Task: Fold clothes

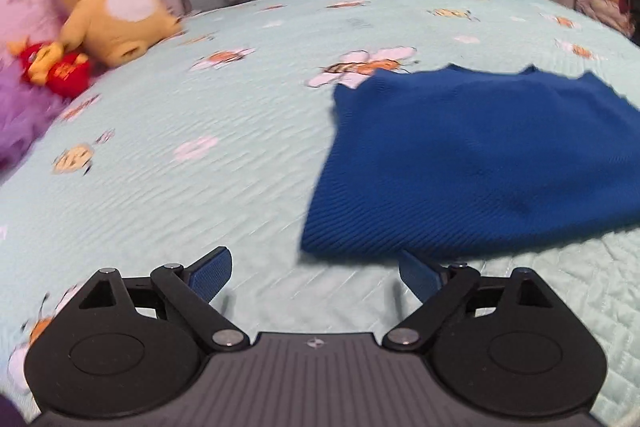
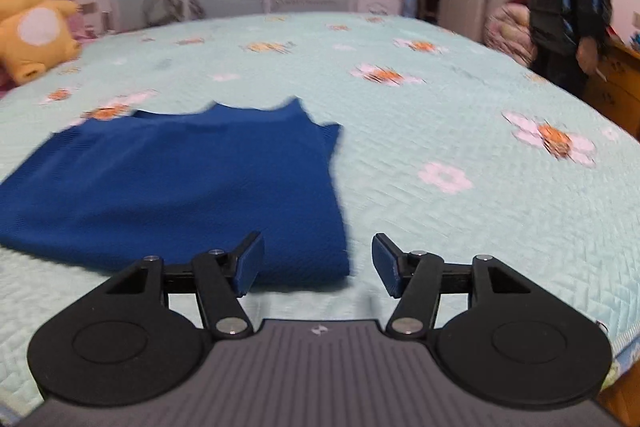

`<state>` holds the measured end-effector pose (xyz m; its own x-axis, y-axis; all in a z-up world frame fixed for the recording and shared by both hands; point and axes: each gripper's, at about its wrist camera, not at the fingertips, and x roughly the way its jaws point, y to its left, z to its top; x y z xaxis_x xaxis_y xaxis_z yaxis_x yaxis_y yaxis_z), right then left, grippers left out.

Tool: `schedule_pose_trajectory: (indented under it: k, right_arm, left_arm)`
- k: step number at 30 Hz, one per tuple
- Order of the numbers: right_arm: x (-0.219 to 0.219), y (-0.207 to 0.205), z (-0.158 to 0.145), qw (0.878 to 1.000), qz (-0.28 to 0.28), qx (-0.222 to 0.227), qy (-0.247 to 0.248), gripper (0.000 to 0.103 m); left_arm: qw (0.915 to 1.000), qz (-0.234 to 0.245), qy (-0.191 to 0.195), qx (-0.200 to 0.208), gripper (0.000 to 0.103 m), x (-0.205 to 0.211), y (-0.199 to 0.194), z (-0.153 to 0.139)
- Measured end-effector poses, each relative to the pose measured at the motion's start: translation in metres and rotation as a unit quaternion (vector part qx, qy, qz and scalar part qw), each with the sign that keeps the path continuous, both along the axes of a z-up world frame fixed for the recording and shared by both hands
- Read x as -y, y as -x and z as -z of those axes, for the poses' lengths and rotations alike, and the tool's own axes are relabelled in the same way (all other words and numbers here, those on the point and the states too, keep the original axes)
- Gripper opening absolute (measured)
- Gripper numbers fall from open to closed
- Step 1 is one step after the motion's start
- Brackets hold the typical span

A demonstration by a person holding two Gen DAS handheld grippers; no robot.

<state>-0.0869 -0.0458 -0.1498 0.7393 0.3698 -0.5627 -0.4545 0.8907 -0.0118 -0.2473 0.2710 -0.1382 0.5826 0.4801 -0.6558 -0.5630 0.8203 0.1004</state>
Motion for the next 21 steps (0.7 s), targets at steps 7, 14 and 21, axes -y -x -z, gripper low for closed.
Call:
schedule_pose_trajectory:
  k: [7, 14, 21]
  right_arm:
    - [-0.026, 0.034, -0.032, 0.998, -0.056, 0.026, -0.012, 0.065]
    - [-0.042, 0.034, -0.048, 0.998, -0.060, 0.008, -0.012, 0.069]
    - [-0.085, 0.015, -0.060, 0.997, -0.066, -0.033, -0.030, 0.069]
  left_arm:
    - [0.9730, -0.086, 0.199, 0.080, 0.094, -0.039, 0.039, -0.001]
    - [0.9407, -0.124, 0.290, 0.125, 0.095, -0.059, 0.046, 0.013]
    - [0.9097, -0.131, 0.358, 0.165, 0.098, -0.078, 0.032, 0.016]
